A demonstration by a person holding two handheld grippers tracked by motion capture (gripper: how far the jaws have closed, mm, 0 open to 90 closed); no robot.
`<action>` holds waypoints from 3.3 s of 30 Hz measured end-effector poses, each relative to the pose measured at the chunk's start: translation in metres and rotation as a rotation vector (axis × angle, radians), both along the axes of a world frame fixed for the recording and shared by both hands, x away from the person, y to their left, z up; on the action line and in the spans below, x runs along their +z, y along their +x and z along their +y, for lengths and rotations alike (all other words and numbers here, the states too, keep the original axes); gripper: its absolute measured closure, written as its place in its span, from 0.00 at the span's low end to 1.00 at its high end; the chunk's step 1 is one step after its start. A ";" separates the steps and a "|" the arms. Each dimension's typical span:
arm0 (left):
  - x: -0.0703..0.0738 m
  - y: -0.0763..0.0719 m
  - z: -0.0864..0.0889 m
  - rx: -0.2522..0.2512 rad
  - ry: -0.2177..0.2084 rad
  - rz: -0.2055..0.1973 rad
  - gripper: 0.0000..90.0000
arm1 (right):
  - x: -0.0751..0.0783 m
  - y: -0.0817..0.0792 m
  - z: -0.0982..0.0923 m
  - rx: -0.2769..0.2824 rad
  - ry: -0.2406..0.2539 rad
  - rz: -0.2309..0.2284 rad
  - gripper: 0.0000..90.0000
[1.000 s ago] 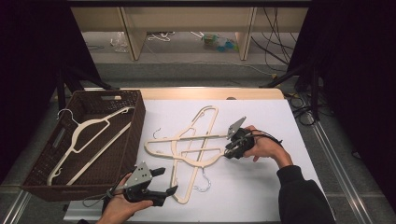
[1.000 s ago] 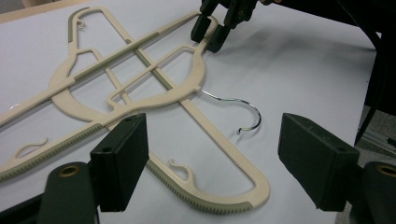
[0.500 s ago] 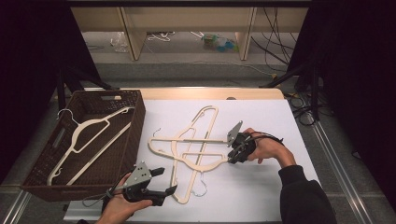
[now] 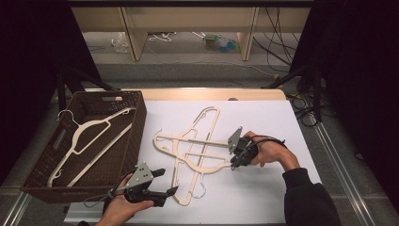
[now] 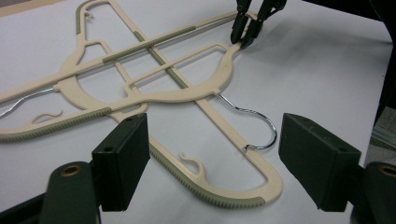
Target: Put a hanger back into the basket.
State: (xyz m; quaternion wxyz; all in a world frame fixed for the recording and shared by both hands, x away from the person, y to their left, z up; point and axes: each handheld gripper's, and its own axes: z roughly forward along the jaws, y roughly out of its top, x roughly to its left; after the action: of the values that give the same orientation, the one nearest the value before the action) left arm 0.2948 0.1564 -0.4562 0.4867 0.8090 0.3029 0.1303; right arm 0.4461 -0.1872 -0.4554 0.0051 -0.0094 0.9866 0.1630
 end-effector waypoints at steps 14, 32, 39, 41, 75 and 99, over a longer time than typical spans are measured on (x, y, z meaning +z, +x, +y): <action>-0.026 0.050 -0.028 -0.025 0.203 -0.082 0.29 | 0.015 -0.006 -0.002 -0.005 0.014 0.035 0.88; -0.041 0.068 -0.059 -0.149 0.342 -0.171 0.32 | 0.019 -0.010 -0.008 0.003 0.011 0.087 0.88; -0.041 0.069 -0.063 -0.151 0.362 -0.189 0.31 | 0.022 -0.011 -0.008 -0.001 0.009 0.097 0.88; -0.041 0.068 -0.065 -0.154 0.367 -0.199 0.31 | 0.024 -0.011 -0.008 0.005 0.013 0.099 0.88; -0.017 0.067 -0.080 -0.508 0.397 -0.457 0.77 | 0.023 -0.011 -0.015 0.020 0.077 0.148 0.88; 0.034 0.070 -0.090 -0.542 0.339 -0.509 0.95 | 0.095 -0.035 -0.053 -0.249 0.305 -0.236 0.43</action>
State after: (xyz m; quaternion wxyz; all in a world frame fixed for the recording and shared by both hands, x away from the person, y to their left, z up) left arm 0.3648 0.0661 -0.4226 0.4225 0.8703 -0.0772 0.2413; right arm 0.4107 -0.2405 -0.3600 0.1420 0.0945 0.9365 0.3062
